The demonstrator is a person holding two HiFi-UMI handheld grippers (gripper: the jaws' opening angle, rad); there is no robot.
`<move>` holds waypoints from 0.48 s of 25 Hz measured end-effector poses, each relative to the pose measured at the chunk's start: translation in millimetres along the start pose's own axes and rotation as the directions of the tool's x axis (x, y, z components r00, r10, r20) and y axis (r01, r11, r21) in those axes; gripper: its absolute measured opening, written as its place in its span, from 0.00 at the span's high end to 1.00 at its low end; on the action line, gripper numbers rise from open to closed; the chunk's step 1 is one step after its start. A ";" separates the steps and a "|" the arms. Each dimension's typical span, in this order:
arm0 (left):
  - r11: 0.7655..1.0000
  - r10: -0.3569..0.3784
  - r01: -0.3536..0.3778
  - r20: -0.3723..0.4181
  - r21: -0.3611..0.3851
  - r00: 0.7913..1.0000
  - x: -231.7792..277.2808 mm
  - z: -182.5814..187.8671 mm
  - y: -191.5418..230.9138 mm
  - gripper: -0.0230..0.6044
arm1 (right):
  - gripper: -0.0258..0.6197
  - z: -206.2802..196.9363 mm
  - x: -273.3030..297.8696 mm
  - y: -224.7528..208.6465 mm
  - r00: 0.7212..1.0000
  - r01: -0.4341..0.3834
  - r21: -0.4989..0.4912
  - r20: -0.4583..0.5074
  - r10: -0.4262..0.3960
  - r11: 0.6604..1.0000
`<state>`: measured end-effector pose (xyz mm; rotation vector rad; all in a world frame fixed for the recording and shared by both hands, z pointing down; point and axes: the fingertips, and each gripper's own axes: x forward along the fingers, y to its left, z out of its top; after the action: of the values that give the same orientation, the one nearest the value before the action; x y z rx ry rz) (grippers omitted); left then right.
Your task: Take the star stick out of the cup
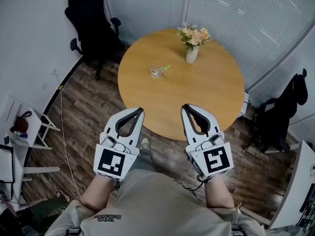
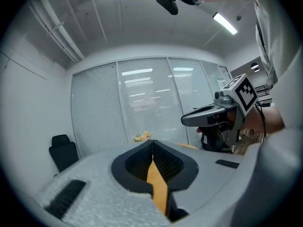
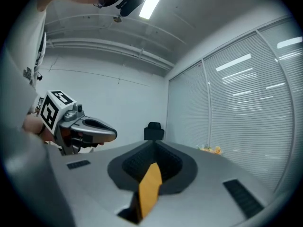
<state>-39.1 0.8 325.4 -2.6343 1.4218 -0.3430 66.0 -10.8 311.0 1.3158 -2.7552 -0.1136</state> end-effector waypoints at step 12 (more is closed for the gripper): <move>0.996 -0.091 0.091 -0.006 -0.008 0.996 80.3 -1.6 86.2 0.93 | 0.90 7.6 99.3 -45.9 0.996 0.075 0.010 -0.051 -0.074 0.997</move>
<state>-66.4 -113.6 319.1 -2.7124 1.3096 -0.3567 38.4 -116.7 303.2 1.4045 -2.6704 -0.0683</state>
